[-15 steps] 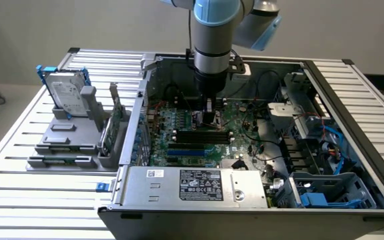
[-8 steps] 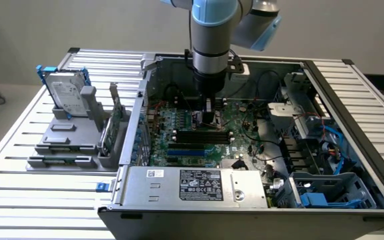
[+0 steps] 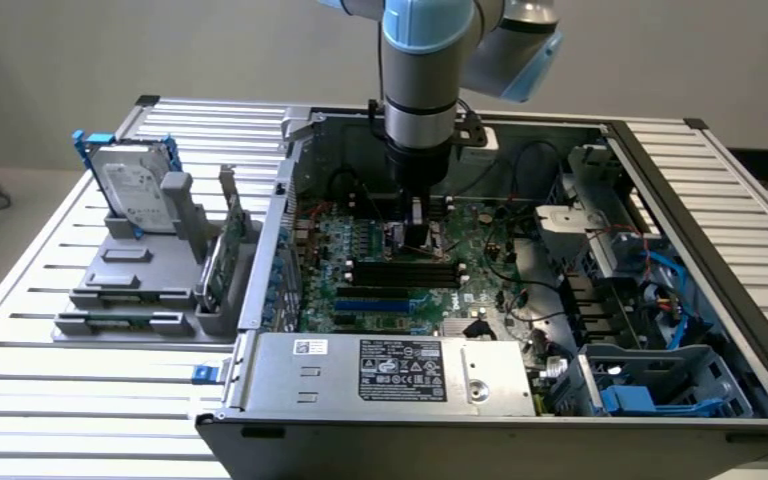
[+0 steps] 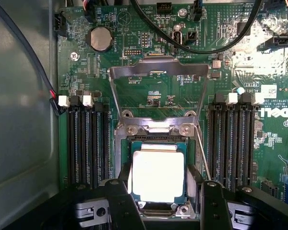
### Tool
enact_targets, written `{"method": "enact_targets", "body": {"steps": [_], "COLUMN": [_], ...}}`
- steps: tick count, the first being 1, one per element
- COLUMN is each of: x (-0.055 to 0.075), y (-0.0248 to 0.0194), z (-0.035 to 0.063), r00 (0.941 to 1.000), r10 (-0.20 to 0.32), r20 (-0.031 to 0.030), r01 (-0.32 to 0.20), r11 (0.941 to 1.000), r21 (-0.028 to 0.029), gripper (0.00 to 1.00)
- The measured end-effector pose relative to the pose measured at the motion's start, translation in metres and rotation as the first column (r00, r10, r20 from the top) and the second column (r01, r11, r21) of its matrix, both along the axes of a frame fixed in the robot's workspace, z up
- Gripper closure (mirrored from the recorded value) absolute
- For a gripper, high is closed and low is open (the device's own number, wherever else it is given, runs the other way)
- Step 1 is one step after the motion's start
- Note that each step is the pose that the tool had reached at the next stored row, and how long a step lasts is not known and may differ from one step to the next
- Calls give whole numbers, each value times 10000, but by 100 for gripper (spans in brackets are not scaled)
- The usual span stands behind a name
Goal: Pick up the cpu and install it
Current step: 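Place the cpu into insertion slot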
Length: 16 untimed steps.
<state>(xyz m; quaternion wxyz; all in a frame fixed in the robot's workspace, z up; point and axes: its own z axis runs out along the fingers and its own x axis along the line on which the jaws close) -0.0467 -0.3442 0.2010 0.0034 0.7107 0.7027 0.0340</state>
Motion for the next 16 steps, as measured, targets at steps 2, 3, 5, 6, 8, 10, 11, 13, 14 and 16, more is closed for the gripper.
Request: {"method": "enact_targets", "body": {"steps": [2, 3, 5, 6, 8, 10, 11, 13, 14, 16], "x": [0, 0, 0, 0, 3, 3, 4, 4, 4, 4], "y": [0, 0, -1, -1, -3, -3, -3, -3, -3, -3], "z": [-1, -2, -3, -4, -30, -33, -35, -38, -39, -41], "r00": [10000, 10000, 10000, 10000, 10000, 10000, 10000, 10000, 10000, 10000], "r10": [34, 51, 68, 70, 72, 71, 72, 71, 71, 72], "r20": [1, 2, 3, 3, 16, 16, 16, 16, 16, 16], "r01": [-34, -51, -68, -70, -72, -71, -72, -71, -71, -72], "r11": [10000, 10000, 10000, 10000, 10000, 10000, 10000, 10000, 10000, 10000], "r21": [1, 1, 1, 2, 1, 1, 1, 1, 1, 1], "gripper": [46, 46, 46, 46, 46, 46, 46, 46, 46, 46]}}
